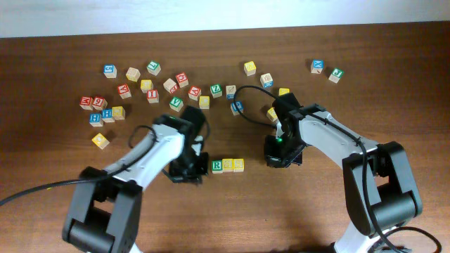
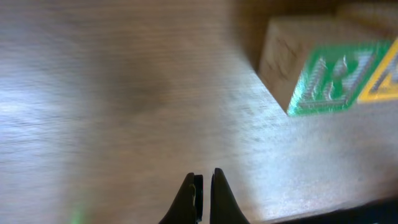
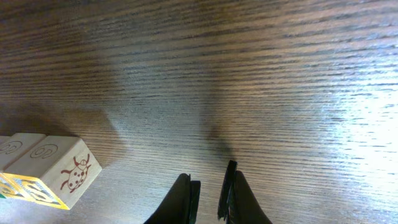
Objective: Spell out RSS
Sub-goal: 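Nudge the row with the left gripper and reposition both grippers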
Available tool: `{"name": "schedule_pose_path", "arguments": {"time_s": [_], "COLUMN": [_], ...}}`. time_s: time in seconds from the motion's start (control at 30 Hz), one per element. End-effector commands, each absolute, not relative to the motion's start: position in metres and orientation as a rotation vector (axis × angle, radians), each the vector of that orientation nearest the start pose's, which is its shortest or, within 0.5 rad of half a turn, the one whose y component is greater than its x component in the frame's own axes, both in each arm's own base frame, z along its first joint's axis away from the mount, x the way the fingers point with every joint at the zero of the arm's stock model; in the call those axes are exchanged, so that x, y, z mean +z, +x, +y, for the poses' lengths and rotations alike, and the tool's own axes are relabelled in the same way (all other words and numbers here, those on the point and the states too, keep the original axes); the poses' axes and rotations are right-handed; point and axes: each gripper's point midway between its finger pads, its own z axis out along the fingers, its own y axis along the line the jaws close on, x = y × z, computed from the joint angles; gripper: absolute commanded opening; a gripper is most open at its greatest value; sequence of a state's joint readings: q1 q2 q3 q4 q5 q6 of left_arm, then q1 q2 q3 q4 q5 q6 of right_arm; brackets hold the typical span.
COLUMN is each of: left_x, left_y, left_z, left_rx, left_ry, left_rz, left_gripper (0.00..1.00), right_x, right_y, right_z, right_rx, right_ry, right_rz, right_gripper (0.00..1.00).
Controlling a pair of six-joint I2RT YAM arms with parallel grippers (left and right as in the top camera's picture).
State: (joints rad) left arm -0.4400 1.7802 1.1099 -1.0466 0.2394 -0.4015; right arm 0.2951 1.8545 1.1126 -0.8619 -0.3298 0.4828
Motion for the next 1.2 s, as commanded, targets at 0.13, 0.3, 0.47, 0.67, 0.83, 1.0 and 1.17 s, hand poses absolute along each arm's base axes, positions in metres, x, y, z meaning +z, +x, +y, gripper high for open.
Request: {"name": "schedule_pose_path", "arguments": {"time_s": [0.13, 0.3, 0.47, 0.67, 0.83, 1.0, 1.17], "left_x": [0.002, -0.004, -0.003, -0.003, -0.003, -0.002, 0.007], "left_y": [0.206, 0.222, 0.238, 0.246, 0.248, 0.250, 0.238], "left_z": [-0.190, -0.194, -0.190, -0.194, -0.193, -0.194, -0.201], "left_rx": [-0.241, -0.137, -0.041, -0.057, -0.051, -0.054, -0.133], "left_ry": [-0.010, 0.033, 0.058, 0.056, 0.056, 0.054, 0.063], "left_rz": [3.288, 3.168, 3.069, 3.037, 3.028, 3.017, 3.073], "left_gripper": [0.00, 0.00, 0.00, 0.00, 0.00, 0.00, 0.00], "right_x": [0.008, 0.006, 0.006, 0.006, 0.006, 0.006, 0.013], "right_y": [0.284, 0.286, 0.287, 0.287, 0.286, 0.286, 0.262], "right_z": [0.131, 0.124, 0.124, 0.125, 0.125, 0.124, 0.137], "right_rx": [0.434, 0.364, 0.366, 0.365, 0.366, 0.365, 0.515], "right_ry": [0.291, 0.290, 0.289, 0.287, 0.288, 0.289, 0.228], "right_rz": [3.228, 3.221, 3.218, 3.219, 3.220, 3.222, 3.317], "right_gripper": [0.10, 0.11, 0.10, 0.11, 0.11, 0.11, 0.10]}}
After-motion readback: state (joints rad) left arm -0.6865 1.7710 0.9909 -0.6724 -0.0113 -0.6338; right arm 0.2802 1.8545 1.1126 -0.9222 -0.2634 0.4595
